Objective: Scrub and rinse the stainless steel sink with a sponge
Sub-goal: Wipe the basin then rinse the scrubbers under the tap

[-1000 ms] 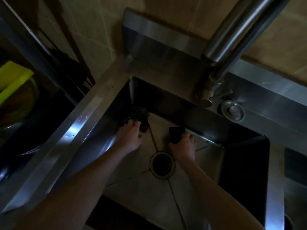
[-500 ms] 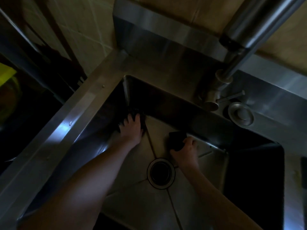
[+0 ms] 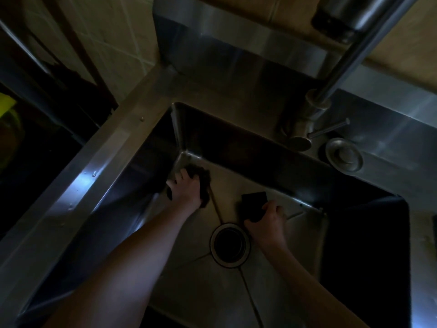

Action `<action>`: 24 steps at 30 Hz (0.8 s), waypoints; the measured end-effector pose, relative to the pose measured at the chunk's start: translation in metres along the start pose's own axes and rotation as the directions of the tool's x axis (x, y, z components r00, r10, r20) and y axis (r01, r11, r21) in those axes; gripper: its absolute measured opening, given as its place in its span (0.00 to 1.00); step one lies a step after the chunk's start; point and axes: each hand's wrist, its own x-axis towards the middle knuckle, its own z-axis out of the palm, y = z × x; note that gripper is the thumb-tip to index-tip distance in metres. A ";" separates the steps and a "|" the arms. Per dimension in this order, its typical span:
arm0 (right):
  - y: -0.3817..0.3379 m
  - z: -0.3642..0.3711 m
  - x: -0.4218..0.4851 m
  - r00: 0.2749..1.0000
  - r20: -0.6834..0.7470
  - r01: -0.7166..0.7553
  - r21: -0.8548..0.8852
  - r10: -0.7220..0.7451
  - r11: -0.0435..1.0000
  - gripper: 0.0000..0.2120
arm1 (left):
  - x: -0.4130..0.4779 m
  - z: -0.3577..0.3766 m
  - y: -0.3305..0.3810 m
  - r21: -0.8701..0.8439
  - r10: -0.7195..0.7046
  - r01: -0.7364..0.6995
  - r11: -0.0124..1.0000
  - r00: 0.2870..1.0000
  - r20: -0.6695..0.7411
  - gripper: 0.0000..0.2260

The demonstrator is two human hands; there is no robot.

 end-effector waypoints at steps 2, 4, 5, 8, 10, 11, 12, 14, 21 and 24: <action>0.001 0.000 -0.005 1.000 0.008 0.000 0.014 0.000 1.000 0.28 | -0.007 0.004 -0.002 -0.063 0.009 -0.006 0.998 0.999 0.052 0.37; 0.002 0.001 -0.009 1.000 0.012 -0.007 0.027 0.006 1.000 0.29 | -0.015 0.009 -0.005 -0.068 0.025 -0.020 0.998 0.997 0.075 0.38; 0.003 0.001 -0.012 1.000 0.010 -0.007 0.031 0.007 0.999 0.29 | -0.019 0.011 -0.006 -0.069 0.033 -0.027 0.997 0.996 0.086 0.38; 0.004 0.001 -0.020 1.000 -0.001 -0.010 0.031 0.010 0.999 0.28 | -0.031 0.020 -0.010 -0.094 0.081 -0.074 0.993 0.994 0.076 0.36; 0.006 -0.001 -0.027 1.000 -0.002 -0.008 0.028 0.008 1.000 0.29 | -0.039 0.023 -0.012 -0.081 0.116 -0.114 0.990 0.993 0.020 0.34; 0.007 -0.002 -0.030 1.000 -0.007 -0.002 0.029 0.002 1.000 0.29 | -0.042 0.022 -0.013 -0.075 0.129 -0.129 0.989 0.992 -0.002 0.33; 0.007 -0.004 -0.034 1.000 -0.011 0.003 0.034 -0.003 0.999 0.29 | -0.046 0.021 -0.013 -0.081 0.137 -0.138 0.987 0.990 -0.013 0.33; 0.006 -0.011 -0.041 1.000 -0.006 0.006 0.048 -0.005 0.999 0.30 | -0.057 0.017 -0.016 -0.126 0.138 -0.142 0.982 0.990 -0.034 0.33; -0.018 -0.045 -0.074 0.998 -0.027 0.052 0.039 -0.051 0.998 0.30 | -0.107 -0.020 -0.026 -0.243 0.174 -0.212 0.947 0.970 -0.169 0.31; -0.032 -0.065 -0.087 0.997 -0.031 0.076 0.036 -0.075 0.996 0.31 | -0.133 -0.048 -0.030 -0.225 0.189 -0.251 0.942 0.945 -0.266 0.28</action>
